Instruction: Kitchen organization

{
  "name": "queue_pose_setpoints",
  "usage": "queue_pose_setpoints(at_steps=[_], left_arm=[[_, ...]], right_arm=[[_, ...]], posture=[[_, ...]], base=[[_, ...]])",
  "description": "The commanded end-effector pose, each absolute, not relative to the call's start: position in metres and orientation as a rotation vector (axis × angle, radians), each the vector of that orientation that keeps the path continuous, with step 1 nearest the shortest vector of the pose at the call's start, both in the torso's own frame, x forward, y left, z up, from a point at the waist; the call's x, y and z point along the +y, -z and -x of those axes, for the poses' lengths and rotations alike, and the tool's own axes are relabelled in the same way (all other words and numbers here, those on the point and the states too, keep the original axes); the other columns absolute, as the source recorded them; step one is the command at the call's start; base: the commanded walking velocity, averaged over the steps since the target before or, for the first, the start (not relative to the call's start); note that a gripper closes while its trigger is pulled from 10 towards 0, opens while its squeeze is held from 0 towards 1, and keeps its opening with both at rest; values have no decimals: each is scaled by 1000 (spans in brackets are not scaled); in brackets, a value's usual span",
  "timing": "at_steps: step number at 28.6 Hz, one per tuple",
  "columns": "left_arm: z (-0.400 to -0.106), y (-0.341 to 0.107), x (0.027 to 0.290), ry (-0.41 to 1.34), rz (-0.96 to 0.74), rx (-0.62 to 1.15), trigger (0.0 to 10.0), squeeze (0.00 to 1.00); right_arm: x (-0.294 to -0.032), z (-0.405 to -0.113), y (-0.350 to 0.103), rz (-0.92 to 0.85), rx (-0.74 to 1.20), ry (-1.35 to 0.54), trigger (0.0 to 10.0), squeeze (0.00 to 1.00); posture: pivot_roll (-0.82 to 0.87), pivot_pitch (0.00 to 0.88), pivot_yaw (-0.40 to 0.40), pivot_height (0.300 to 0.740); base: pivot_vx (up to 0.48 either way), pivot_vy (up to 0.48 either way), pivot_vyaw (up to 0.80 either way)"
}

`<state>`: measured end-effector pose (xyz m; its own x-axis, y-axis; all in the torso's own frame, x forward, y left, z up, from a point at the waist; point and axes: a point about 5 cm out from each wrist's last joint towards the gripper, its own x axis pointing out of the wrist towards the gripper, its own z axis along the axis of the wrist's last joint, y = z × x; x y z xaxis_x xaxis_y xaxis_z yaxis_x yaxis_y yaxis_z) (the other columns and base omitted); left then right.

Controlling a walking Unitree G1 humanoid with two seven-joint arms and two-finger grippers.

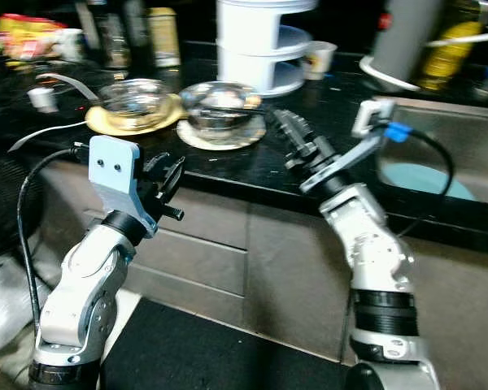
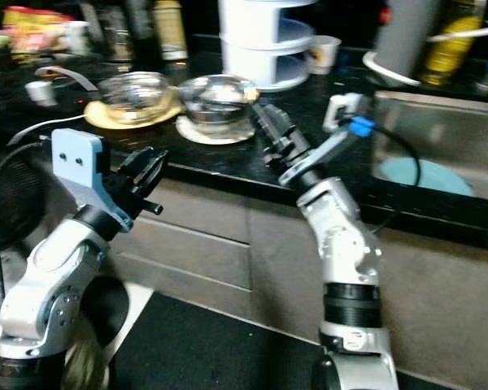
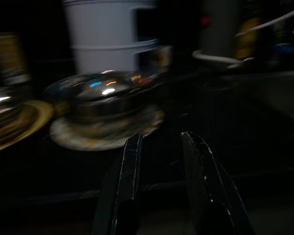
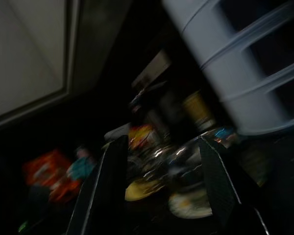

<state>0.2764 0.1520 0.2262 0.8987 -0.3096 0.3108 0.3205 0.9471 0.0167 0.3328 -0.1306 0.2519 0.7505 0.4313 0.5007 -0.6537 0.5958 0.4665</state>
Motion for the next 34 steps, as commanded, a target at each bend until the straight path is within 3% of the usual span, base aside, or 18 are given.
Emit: queue_pose_setpoints(at_steps=[1, 8, 19, 24, 25, 26, 34], left_arm=[[-274, -229, 157, 310, 21, -324, 10000, 0], [-275, -230, 157, 309, 20, -327, 10000, 0], [-275, -231, 154, 310, 19, -331, 10000, 0], [-276, -227, 150, 332, 51, -316, 10000, 0], [-276, -227, 150, 332, 53, -314, 10000, 0], [-276, -227, 150, 331, 56, -312, 10000, 0], [-276, -214, 149, 346, 115, -241, 10000, 0]], right_arm=[[-127, -334, -260, -744, -376, -678, 10000, 0], [-132, -333, -267, -778, -405, -691, 10000, 0], [-135, -337, -259, -693, -384, -627, 10000, 0], [-154, -338, -262, -715, -440, -584, 10000, 0], [-156, -338, -262, -696, -436, -599, 10000, 714], [-156, -337, -260, -681, -424, -608, 10000, 1000], [-145, -340, -239, -317, -317, -544, 10000, 1000]], posture=[[61, 0, 6, 740], [57, 0, 8, 740], [58, 0, 4, 740], [56, 0, 4, 740], [56, 0, 3, 740], [54, 0, 3, 740], [49, 0, 7, 740]], base=[[281, 0, 0], [281, 0, 0], [279, 0, 0], [55, 0, 0], [0, 0, 0], [0, 0, 0], [0, 0, 0]])
